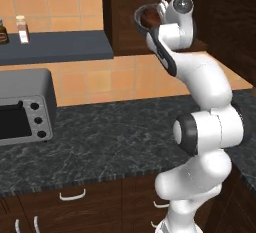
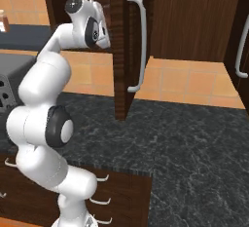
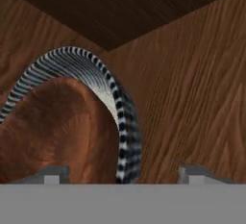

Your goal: Pick up the bowls on the counter and stack them on top of one another in the open cabinet. Place the smaller bowl on top of the larger bowl.

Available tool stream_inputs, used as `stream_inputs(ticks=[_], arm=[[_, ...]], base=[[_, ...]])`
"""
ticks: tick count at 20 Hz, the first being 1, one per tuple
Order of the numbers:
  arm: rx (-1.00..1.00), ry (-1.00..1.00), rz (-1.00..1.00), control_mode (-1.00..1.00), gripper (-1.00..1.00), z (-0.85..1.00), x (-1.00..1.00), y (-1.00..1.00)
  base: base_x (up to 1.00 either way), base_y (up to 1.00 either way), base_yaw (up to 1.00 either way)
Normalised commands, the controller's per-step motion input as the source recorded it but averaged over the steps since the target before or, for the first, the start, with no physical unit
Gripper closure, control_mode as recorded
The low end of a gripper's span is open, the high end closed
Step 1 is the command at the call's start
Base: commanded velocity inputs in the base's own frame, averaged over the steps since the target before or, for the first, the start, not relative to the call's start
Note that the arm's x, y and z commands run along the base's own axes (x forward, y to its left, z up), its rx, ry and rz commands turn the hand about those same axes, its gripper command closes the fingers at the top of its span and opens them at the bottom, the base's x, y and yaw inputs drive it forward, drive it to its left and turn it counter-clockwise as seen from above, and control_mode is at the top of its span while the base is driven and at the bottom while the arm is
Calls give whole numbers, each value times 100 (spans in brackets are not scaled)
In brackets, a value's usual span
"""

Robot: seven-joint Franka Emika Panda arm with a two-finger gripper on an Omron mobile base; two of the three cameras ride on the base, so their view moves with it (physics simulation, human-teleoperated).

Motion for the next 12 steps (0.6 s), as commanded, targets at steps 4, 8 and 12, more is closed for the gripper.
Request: stream_inputs(ticks=[4,8,12], arm=[[0,-32,-2,-100,-100,-54,-100,0],[0,-27,0,-100,-100,-97,-100,0],[-3,-24,0,-100,-100,-100,-100,7]], base=[[0,0,0],[0,0,0],[0,0,0]])
